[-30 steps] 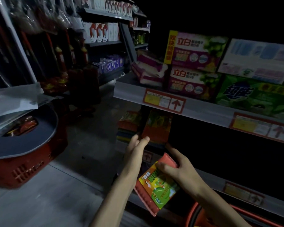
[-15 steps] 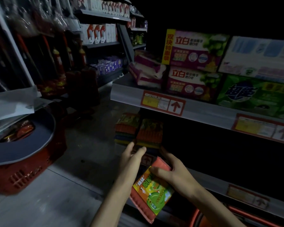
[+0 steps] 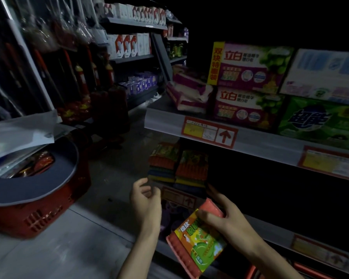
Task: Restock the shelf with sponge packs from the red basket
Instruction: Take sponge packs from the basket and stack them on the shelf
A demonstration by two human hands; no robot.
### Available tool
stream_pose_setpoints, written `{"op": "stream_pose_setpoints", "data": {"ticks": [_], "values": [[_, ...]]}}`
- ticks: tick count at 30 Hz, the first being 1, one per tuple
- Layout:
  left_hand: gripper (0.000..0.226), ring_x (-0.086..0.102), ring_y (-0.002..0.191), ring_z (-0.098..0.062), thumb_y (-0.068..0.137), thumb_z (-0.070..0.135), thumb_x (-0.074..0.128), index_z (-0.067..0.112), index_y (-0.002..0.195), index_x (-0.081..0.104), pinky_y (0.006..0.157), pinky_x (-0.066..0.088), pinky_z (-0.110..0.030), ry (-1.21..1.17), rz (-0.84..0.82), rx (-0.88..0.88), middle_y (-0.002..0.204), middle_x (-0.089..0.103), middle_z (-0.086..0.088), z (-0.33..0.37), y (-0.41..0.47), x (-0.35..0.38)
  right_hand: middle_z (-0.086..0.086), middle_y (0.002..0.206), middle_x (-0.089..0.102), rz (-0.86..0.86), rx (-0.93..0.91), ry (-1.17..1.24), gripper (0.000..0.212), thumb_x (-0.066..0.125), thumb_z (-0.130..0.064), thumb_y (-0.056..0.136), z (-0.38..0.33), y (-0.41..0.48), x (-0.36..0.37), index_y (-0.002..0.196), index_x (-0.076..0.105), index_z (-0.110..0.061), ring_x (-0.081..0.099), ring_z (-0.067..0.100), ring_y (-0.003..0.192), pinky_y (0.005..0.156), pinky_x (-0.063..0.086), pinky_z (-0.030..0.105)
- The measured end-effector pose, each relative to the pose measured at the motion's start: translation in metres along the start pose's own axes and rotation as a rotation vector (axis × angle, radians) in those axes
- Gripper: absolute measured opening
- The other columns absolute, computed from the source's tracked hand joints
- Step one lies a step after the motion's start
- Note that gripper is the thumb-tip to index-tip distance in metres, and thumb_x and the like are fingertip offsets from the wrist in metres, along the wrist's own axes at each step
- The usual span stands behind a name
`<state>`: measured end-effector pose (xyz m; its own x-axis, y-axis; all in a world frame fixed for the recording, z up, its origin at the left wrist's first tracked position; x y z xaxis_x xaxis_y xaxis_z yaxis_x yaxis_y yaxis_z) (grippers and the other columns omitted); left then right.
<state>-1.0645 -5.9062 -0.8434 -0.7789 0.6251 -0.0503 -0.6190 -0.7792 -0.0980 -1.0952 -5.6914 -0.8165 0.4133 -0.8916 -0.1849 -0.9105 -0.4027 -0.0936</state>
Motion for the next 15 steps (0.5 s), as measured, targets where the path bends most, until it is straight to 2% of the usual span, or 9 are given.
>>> {"op": "stream_pose_setpoints", "data": {"ticks": [3,5,7,11,13,15], "values": [[0.038,0.061,0.087,-0.006,0.096,0.004,0.065,0.012,0.132,0.058,0.058,0.045,-0.004,-0.019,0.022,-0.006,0.117,0.066,-0.01,-0.008,0.008,-0.006,-0.035,0.105,0.07,-0.032,0.002,0.032,0.082,0.08,-0.018,0.085,-0.001,-0.003,0.002,0.154,0.037,-0.026,0.07,-0.007,0.097,0.075,0.053,0.011],[0.044,0.063,0.099,-0.014,0.096,0.004,0.065,0.013,0.139,0.056,0.06,0.046,-0.007,-0.02,0.009,-0.009,0.125,0.063,-0.009,-0.012,0.012,-0.007,-0.045,0.097,0.067,-0.041,-0.004,0.041,0.084,0.081,-0.017,0.084,-0.001,-0.002,0.004,0.156,0.036,-0.025,0.07,-0.009,0.096,0.074,0.053,0.01],[0.048,0.06,0.112,-0.017,0.097,0.004,0.064,0.015,0.142,0.054,0.061,0.046,-0.007,-0.019,-0.008,-0.005,0.13,0.06,-0.007,-0.014,0.015,-0.006,-0.044,0.098,0.066,-0.031,-0.006,0.048,0.085,0.081,-0.018,0.083,-0.002,-0.001,0.005,0.156,0.037,-0.025,0.069,-0.009,0.097,0.074,0.052,0.009],[0.049,0.058,0.109,-0.012,0.099,0.009,0.063,0.016,0.146,0.051,0.062,0.045,-0.003,-0.103,-0.052,-0.021,0.122,0.06,-0.002,-0.019,0.023,0.001,-0.035,0.11,0.063,-0.02,-0.007,0.056,0.081,0.081,-0.019,0.084,-0.005,0.003,0.005,0.153,0.039,-0.026,0.068,-0.013,0.094,0.072,0.052,0.008],[0.046,0.061,0.11,-0.015,0.1,0.015,0.063,0.015,0.145,0.052,0.065,0.045,-0.006,-0.173,-0.054,-0.053,0.125,0.064,-0.005,-0.022,0.03,0.005,-0.029,0.104,0.071,-0.026,0.007,0.049,0.076,0.08,-0.017,0.084,-0.003,0.006,0.004,0.148,0.041,-0.029,0.071,-0.006,0.092,0.07,0.053,0.01],[0.042,0.064,0.111,-0.02,0.099,0.014,0.063,0.008,0.14,0.057,0.069,0.047,-0.01,-0.191,-0.036,-0.076,0.125,0.067,-0.011,-0.024,0.034,0.006,-0.03,0.094,0.074,-0.02,0.016,0.034,0.068,0.08,-0.014,0.084,-0.004,0.007,0.003,0.14,0.046,-0.031,0.073,-0.003,0.089,0.068,0.054,0.012]]}}
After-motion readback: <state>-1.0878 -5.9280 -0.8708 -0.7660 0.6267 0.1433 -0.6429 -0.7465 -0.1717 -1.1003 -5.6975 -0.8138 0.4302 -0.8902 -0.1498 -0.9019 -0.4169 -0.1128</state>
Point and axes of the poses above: each hand's wrist, its own y-axis towards the middle knuckle, its own x-axis out of the palm, z = x × y, the point moved 5 cm from there along y, towards the middle knuckle
